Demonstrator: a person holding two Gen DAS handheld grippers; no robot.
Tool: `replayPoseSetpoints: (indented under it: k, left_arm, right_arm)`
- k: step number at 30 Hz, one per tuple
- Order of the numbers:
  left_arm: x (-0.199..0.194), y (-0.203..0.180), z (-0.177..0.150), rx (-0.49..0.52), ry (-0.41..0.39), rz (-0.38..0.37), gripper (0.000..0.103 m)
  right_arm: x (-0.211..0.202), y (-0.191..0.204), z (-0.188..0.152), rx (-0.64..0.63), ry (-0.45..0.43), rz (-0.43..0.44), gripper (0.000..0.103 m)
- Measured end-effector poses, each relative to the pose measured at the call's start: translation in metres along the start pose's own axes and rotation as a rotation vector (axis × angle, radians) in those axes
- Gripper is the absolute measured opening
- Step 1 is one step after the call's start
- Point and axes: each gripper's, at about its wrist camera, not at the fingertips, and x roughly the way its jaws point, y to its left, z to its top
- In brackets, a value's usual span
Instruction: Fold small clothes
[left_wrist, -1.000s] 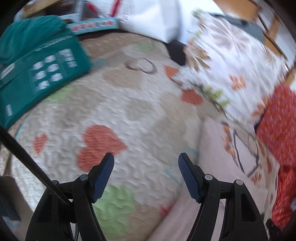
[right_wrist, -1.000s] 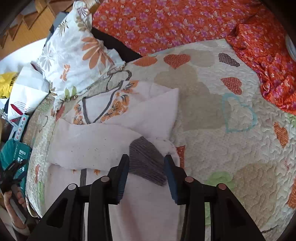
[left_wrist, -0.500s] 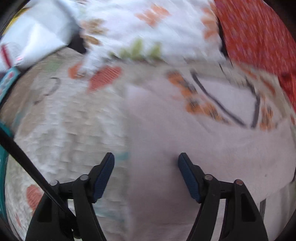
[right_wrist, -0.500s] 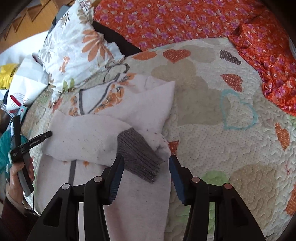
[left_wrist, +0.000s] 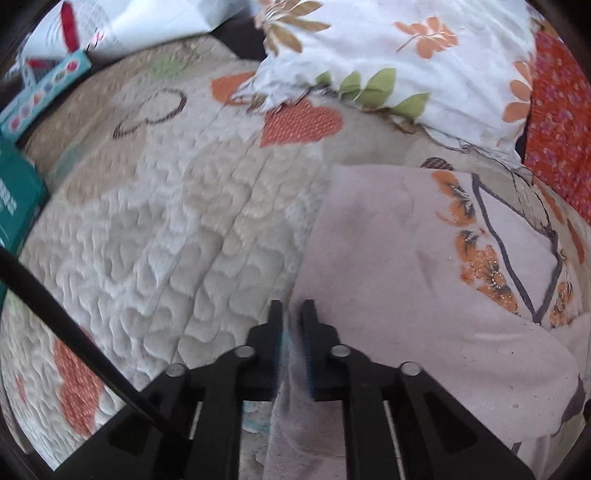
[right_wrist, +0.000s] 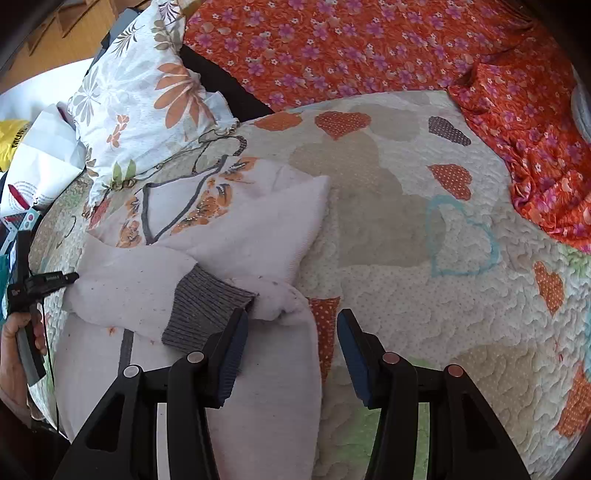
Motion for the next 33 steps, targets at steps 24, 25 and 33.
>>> replayPoseSetpoints:
  k: [24,25,33]
  left_arm:
    - [-0.013,-0.030,-0.044,0.040,-0.005,-0.039,0.067]
    - [-0.012,-0.030,-0.045,0.038,-0.006,-0.034,0.068]
    - [-0.016,-0.028,-0.042,0.034,0.008,-0.049,0.069]
  right_arm:
    - [0.021,0.051,0.034,-0.150,-0.055,0.055,0.015]
    - [0.026,0.048,0.034,-0.138,-0.053,0.017,0.018]
    - [0.034,0.027,0.026,-0.104,-0.055,-0.144,0.044]
